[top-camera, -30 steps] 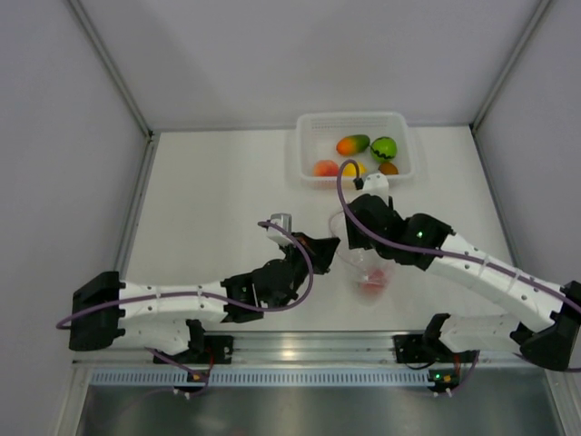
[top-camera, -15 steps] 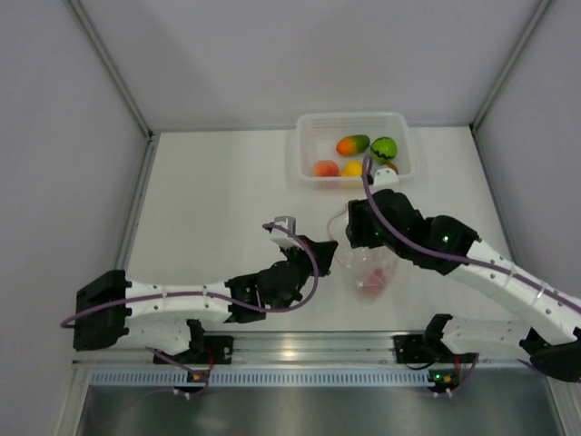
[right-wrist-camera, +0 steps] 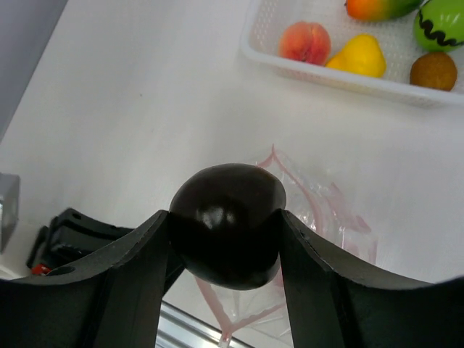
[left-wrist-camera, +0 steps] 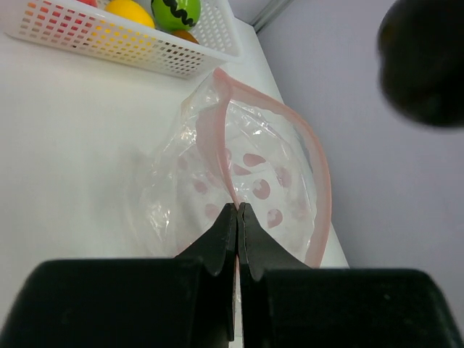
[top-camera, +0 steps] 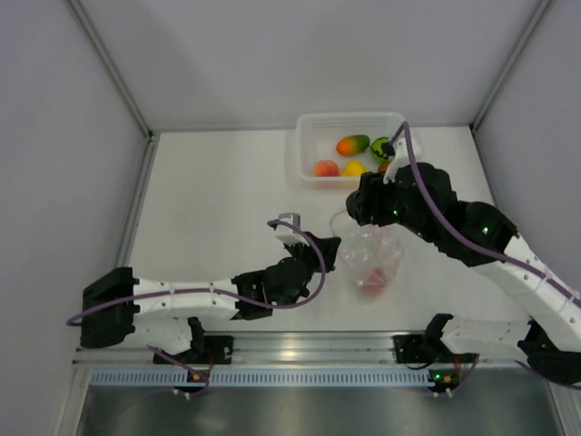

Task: Open the zip-top bag and remove the fake food
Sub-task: Pick up the fake fruit from the zipper food storage bag, then place the fake fruit in the bin.

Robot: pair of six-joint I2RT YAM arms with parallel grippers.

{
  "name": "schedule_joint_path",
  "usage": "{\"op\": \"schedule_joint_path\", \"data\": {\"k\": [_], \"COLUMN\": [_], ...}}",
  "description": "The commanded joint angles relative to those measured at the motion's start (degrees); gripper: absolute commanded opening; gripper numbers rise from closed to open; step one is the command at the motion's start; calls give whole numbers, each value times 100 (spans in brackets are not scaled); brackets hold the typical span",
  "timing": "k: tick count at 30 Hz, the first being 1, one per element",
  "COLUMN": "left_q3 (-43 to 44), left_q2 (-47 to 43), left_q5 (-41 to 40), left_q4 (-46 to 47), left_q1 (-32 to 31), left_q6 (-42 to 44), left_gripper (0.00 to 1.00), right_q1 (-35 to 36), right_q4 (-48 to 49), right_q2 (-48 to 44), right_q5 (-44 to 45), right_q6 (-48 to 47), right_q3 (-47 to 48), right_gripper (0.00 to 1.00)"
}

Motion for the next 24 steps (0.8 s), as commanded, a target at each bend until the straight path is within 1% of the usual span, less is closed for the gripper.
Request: {"op": "schedule_joint_path", "data": {"k": [1,3,4,6,7,9,10,12,13,17,20,21,24], "left_q3": [39,4,-22,-101,-128,-233,-277,-322,-287,-260,-164,-137,-67], "left_q2": [19,-34,-69,-192,-245,-403,-473,-614,-658,-763,-983,-1184,-1623], "left_q5": [12,64,73,117,117,74,56,-32,-23,240,302,276,302], "left_q4": [151,151,151,151,151,151,125,2,-112,-472,-832,-1069,-1473], "left_q1": [25,16,16,25,25,24,16,25,42,279,595,744,1016], "left_q6": [-79,-97,-106,-114,-106,-62,-27,0,26,140,271,333,597], "left_gripper": [0,0,0,0,0,0,0,0,0,0,0,0,0], "right_q1": [-640,-1020,-1431,-1802,-2143,-2496,-2768,-2954,-3129,-3377,-3447,-3447,-3465], "right_q4": [-92,-48,-22,189,363,810,987,1487,1586,2087,2307,2325,2369], "right_q2": [292,538,634,907,986,1197,1337,1522,1654,2620,3297,3455,4123], "right_q5": [-259,-443,-488,-541,-655,-1066,-1138,-1157,-1191,-1157,-1148,-1157,-1078], "right_q6": [-449,-659,-730,-967,-1038,-1126,-1161,-1275,-1276,-1354,-1337,-1337,-1346], "right_q3": [779,1052,1114,1185,1150,1036,975,869,877,1044,1334,1543,1939], "right_gripper": [26,26,26,25,25,25,25,26,26,25,26,28,28]}}
